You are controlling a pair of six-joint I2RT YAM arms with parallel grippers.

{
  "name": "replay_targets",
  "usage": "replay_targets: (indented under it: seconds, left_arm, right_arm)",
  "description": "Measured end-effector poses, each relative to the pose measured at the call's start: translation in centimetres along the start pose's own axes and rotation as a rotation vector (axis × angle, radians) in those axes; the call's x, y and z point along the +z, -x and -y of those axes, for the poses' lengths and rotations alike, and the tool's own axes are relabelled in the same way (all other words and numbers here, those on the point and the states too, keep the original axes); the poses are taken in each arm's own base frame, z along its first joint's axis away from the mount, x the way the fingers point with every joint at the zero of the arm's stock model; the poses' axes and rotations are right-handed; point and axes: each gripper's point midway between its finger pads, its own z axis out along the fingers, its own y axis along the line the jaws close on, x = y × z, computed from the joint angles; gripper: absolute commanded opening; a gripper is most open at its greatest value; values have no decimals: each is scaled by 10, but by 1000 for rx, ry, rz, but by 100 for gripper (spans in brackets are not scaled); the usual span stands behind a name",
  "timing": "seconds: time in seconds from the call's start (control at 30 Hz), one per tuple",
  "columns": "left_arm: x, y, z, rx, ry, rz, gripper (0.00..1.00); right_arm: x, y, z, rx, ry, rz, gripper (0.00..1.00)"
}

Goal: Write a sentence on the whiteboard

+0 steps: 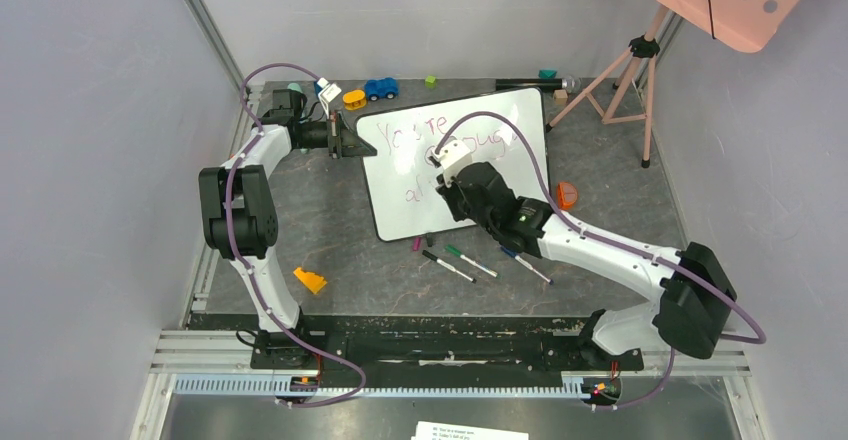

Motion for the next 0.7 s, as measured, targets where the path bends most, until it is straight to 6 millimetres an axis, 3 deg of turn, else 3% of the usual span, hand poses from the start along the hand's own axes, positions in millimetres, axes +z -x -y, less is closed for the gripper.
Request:
replay_targets:
  seconds: [0.47, 0.7]
  left_arm:
    - [0, 0, 0, 0, 0, 0, 2]
    - [0, 0, 0, 0, 0, 0, 2]
  right_arm:
    - [18, -23, -4, -35, 0, -70, 0]
    - [22, -15, -6, -35, 0, -61, 0]
